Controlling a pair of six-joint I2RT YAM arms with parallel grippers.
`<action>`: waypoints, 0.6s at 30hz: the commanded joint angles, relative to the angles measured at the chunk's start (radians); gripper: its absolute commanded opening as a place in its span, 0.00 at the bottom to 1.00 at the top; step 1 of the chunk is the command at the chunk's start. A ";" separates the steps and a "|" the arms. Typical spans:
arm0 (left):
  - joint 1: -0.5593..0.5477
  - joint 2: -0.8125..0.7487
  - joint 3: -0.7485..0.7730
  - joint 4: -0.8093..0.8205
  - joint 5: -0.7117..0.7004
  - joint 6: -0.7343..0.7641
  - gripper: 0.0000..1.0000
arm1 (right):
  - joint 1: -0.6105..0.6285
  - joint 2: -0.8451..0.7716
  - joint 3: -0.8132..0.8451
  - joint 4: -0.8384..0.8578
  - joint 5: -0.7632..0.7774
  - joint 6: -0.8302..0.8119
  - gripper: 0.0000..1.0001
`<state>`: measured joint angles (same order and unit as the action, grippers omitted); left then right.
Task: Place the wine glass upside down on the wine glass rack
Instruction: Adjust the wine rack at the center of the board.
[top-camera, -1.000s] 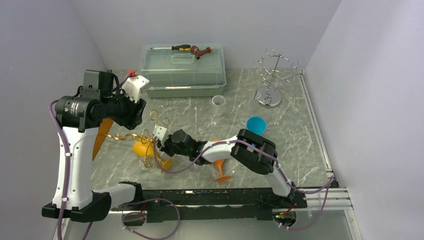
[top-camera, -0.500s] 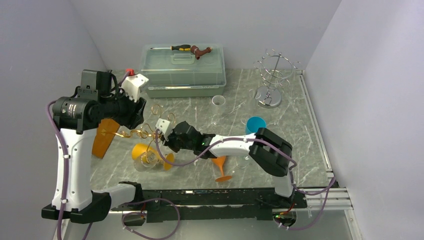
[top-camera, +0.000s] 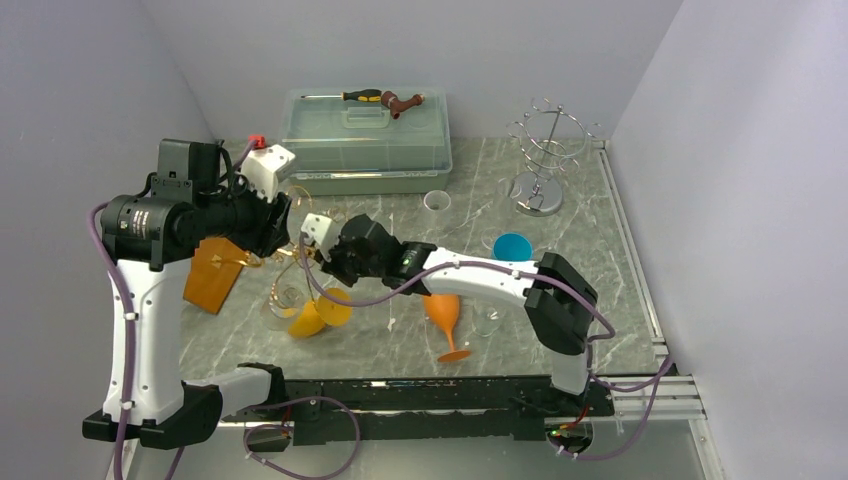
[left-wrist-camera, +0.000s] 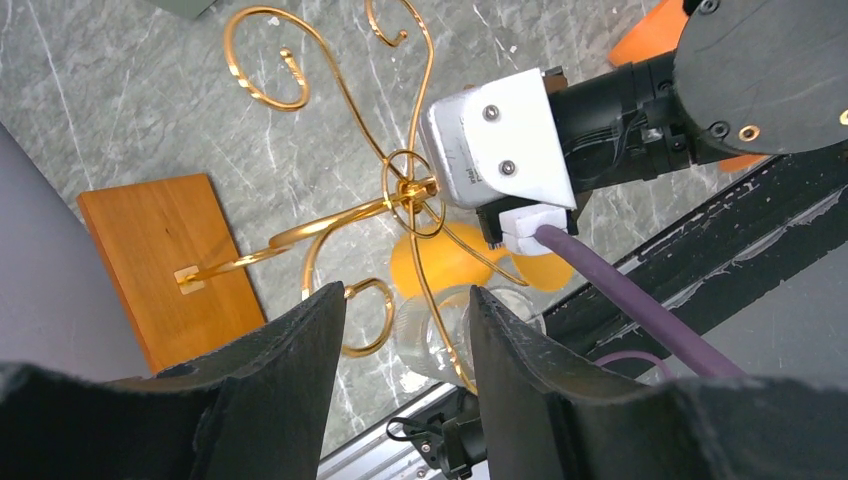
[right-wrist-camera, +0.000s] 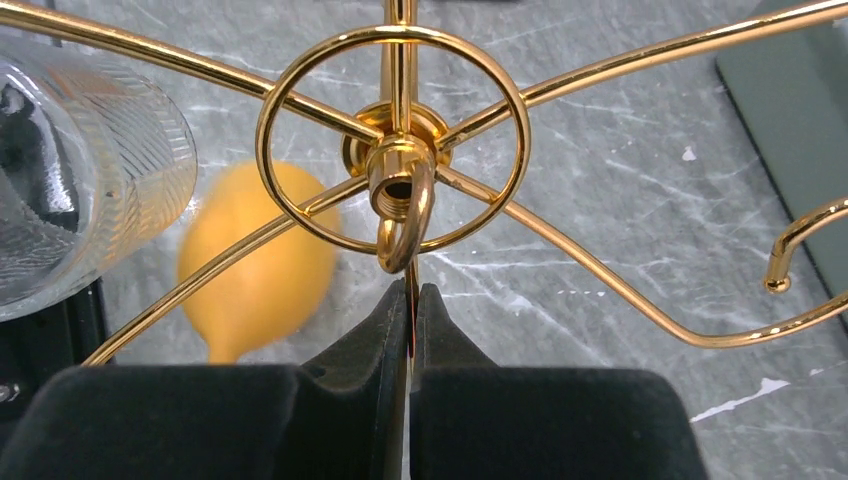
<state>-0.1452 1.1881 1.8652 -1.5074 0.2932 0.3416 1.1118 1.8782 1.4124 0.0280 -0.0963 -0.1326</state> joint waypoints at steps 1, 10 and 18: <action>0.004 -0.016 0.036 0.036 0.031 -0.027 0.54 | -0.025 -0.126 0.171 -0.047 -0.026 -0.025 0.00; 0.004 -0.022 0.086 0.059 0.003 -0.025 0.54 | -0.036 -0.139 0.290 -0.202 -0.017 -0.068 0.00; 0.004 -0.035 0.143 0.118 -0.046 -0.060 0.57 | -0.041 -0.153 0.357 -0.269 -0.011 -0.084 0.00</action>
<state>-0.1452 1.1790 1.9705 -1.4525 0.2737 0.3180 1.0801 1.8214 1.6615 -0.3008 -0.1127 -0.1864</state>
